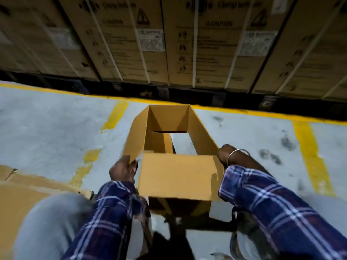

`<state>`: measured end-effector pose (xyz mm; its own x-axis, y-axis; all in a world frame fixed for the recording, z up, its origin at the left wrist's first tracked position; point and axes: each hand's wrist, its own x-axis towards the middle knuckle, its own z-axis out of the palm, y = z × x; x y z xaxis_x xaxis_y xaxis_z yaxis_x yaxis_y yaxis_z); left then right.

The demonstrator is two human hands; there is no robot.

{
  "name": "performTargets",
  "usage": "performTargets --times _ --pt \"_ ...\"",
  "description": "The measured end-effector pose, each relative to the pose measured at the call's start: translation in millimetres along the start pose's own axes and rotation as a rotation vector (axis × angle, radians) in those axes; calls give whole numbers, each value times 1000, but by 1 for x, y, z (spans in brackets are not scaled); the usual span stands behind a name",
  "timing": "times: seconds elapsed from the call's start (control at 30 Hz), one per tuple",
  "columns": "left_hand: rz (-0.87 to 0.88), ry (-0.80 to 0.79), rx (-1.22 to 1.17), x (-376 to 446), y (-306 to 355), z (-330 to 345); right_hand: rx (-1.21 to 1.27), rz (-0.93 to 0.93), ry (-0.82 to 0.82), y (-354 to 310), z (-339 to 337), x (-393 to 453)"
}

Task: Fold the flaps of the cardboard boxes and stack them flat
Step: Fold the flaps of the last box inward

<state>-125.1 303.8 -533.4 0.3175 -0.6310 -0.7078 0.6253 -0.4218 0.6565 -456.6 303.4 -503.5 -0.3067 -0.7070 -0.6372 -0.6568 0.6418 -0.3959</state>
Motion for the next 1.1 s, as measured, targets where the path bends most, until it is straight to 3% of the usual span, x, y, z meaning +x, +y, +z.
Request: performTargets --times 0.1,0.23,0.33,0.43,0.6,0.7,0.8,0.93,1.0,1.1 --pt "72 -229 -54 -16 31 22 -9 -38 14 -4 -21 -26" --pt "76 -497 343 -56 35 30 -106 -48 17 6 -26 -52" --pt "40 -615 464 -66 37 30 -118 -30 25 20 -30 -67" --pt "40 -650 289 -64 41 36 -38 -25 34 32 -35 -77" --pt "110 -550 -149 -57 27 45 241 31 -120 28 -28 -94" --pt "181 -516 -231 -60 14 55 413 58 -195 14 -13 -105" --pt "261 -635 154 -72 -13 65 547 48 -216 -1 5 -104" --pt "812 -710 1156 -67 -52 71 607 -38 -318 -11 22 -95" --pt "954 -634 1328 -69 -59 71 638 -93 -317 -11 29 -94" --pt "1035 -543 1390 -77 -59 74 995 -127 -382 -16 40 -99"
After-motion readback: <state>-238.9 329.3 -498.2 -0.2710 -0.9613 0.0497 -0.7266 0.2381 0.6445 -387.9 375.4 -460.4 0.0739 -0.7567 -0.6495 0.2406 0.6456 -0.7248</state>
